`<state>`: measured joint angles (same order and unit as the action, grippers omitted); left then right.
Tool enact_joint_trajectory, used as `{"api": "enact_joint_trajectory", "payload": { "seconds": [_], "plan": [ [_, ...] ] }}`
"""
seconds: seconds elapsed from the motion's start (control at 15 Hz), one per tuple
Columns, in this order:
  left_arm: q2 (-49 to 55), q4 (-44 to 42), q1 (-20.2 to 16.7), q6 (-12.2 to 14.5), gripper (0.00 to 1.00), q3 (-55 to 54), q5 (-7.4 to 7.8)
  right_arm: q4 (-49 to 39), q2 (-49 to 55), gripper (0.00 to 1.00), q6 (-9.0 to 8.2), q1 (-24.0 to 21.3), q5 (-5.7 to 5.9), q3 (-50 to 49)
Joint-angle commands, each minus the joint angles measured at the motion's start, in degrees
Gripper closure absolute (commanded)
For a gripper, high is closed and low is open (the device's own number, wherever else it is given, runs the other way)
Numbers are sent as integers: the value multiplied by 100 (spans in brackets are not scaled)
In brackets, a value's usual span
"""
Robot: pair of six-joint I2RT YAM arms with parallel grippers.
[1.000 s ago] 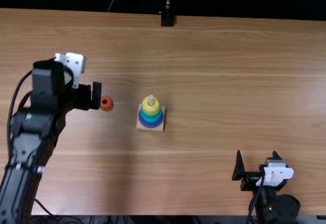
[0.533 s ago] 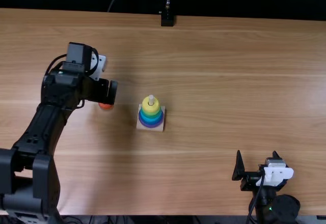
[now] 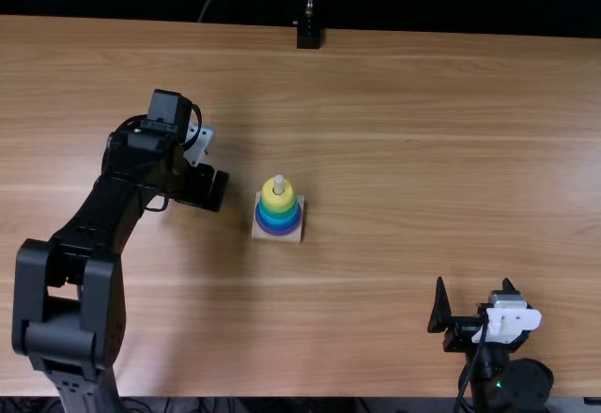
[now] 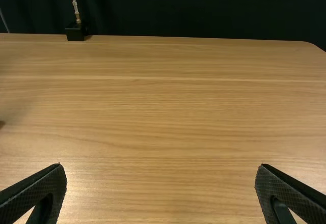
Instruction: Build the Hanoi tower: stack the rings onto the peg from bottom to top in this color order: purple, dark blue, light blue, dark green, light green, yellow, orange.
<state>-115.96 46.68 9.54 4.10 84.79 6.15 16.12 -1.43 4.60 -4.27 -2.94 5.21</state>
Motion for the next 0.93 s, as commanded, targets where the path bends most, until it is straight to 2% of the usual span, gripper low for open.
{"api": "enact_joint_trajectory", "payload": {
  "seconds": [0.0, 0.07, 0.13, 0.87],
  "plan": [
    [-128, 5, 39, 128, 0, 187, -130, 187, 99, 0, 15, -3, 62, -433],
    [-164, 5, 48, 212, 0, 169, -225, 187, 99, 0, 15, -3, 62, -433],
    [-199, 5, 48, 307, 0, 169, -236, 187, 99, 0, 15, -3, 62, -433],
    [-577, -80, 145, 328, 0, 213, -204, 187, 99, 0, 15, 5, 62, -433]
  ]
}}
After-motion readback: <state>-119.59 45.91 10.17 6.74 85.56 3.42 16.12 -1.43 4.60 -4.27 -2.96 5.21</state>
